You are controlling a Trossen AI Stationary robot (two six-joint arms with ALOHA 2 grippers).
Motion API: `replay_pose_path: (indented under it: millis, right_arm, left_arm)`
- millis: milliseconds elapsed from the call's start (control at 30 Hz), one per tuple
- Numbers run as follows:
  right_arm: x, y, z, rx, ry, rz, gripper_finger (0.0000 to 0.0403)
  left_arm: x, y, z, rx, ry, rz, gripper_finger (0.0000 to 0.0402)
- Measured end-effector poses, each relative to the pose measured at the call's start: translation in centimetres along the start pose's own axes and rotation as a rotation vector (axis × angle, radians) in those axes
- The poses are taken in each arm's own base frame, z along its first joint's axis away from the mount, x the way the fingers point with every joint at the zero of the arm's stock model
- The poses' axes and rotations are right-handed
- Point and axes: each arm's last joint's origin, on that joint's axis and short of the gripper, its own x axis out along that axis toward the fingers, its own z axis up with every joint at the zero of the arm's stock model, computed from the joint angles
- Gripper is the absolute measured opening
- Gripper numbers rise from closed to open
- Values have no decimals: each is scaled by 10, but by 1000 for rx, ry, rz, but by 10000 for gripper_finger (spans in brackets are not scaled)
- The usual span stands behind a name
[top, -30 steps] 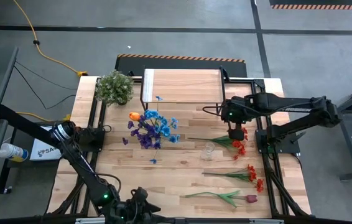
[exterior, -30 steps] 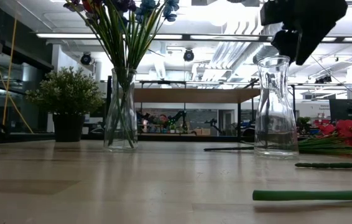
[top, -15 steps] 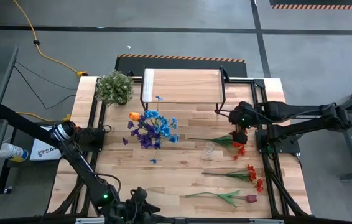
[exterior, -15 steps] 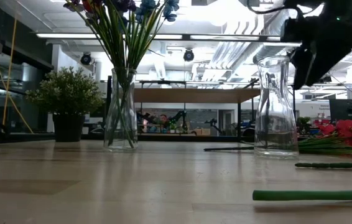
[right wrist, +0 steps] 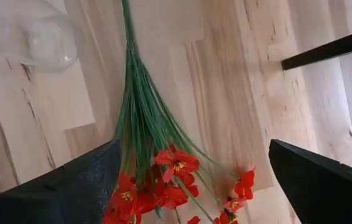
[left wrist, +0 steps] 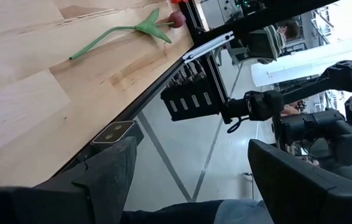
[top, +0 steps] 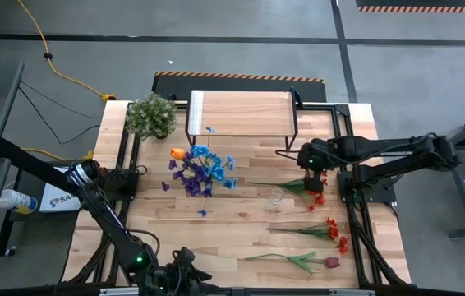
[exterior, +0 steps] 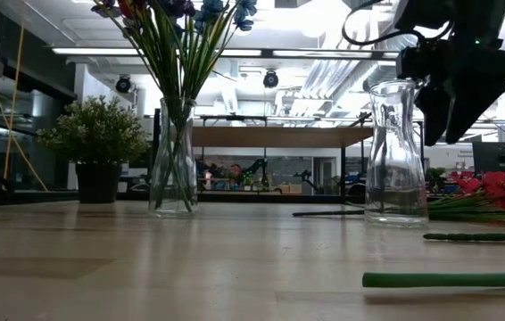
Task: Pick and place flowers into a vace then onto a shelf
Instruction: Put the top red flowers into the right transparent vase
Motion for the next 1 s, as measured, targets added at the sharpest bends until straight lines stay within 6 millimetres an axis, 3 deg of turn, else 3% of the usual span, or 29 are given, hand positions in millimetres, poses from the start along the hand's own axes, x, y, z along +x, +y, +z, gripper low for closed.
replay_pose_path:
  millis: [400,700,867,1000]
  right_arm:
    - [21,5,8,-18,91,29,394]
    - [29,0,23,146,-2,54,394]
    - [33,-1,22,157,33,57,394]
    - [51,2,16,145,60,60,394]
  left_arm:
    - [0,1,0,20,0,10,340]
    - [0,1,0,20,1,10,340]
    - [0,1,0,20,11,11,340]
    - [0,1,0,20,16,11,340]
